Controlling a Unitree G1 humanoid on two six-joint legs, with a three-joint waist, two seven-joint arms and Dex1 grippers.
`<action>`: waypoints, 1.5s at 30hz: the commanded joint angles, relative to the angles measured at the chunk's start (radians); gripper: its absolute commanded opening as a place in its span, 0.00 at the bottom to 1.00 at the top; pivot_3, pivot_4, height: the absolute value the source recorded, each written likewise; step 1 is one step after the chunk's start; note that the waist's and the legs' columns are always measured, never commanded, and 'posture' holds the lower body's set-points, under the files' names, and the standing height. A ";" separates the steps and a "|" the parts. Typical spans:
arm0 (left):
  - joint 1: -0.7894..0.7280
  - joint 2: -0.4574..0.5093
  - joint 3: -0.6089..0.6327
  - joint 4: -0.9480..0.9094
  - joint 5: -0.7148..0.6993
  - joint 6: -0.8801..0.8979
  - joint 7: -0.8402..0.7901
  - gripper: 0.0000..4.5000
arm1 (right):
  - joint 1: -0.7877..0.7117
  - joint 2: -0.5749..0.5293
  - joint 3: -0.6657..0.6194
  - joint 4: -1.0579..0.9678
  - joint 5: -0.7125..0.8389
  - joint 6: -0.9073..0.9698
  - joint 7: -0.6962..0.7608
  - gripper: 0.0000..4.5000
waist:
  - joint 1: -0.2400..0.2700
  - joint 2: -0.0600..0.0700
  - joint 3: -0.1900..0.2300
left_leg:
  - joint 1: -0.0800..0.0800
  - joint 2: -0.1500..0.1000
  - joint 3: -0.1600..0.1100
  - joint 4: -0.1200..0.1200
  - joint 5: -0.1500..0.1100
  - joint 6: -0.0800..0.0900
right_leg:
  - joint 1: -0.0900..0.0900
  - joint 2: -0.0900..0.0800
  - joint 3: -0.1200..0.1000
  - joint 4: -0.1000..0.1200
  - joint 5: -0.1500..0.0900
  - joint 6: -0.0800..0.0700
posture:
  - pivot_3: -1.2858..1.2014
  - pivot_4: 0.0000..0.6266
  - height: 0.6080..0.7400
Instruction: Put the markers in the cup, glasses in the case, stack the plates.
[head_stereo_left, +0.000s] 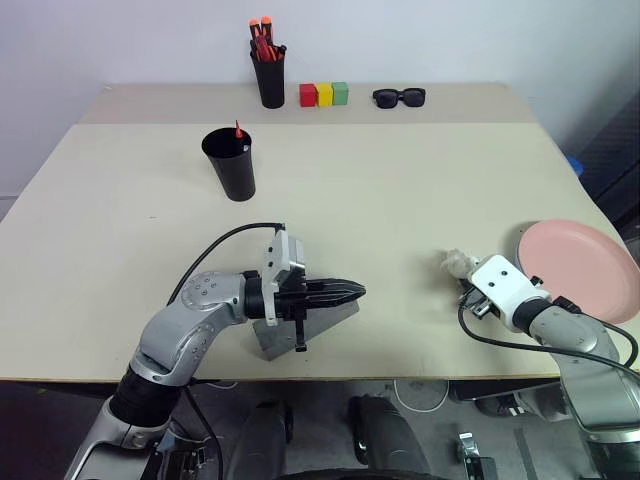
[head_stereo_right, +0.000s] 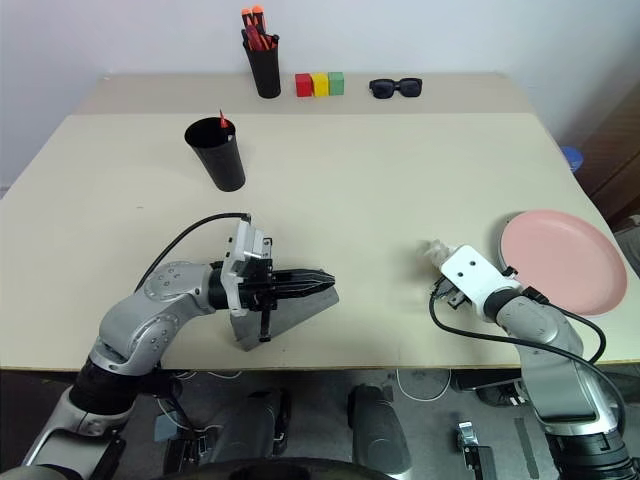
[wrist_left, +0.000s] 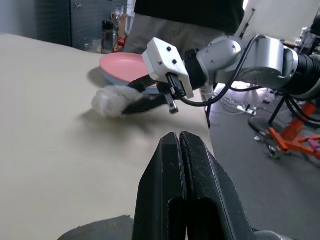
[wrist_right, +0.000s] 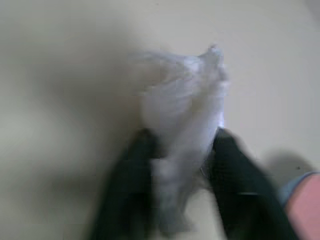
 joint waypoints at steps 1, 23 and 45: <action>-0.021 -0.019 -0.010 -0.024 -0.023 0.007 -0.008 0.00 | -0.008 -0.009 -0.039 -0.044 -0.046 -0.021 -0.053 0.01 | 0.000 0.000 0.000 | 0.000 0.000 0.000 0.000 0.000 0.000 | 0.000 0.000 0.000 0.000 0.000 0.000 | 0.52 0.24 1.00; -0.067 -0.117 0.019 0.140 0.105 -0.130 0.046 0.00 | 0.087 -0.051 -0.198 -0.059 -0.172 0.065 -0.093 0.91 | -0.001 0.001 0.000 | 0.000 0.000 0.000 -0.001 -0.001 0.001 | 0.001 0.000 0.000 -0.003 -0.001 0.001 | 0.52 0.24 1.00; 0.223 0.076 0.477 0.064 0.187 -0.213 0.370 0.00 | -0.388 0.204 -0.069 0.241 0.294 -0.115 0.046 0.91 | -0.004 0.001 0.000 | -0.001 0.001 -0.001 -0.002 -0.001 0.002 | 0.001 -0.001 -0.001 -0.004 0.001 -0.001 | 0.52 0.24 1.00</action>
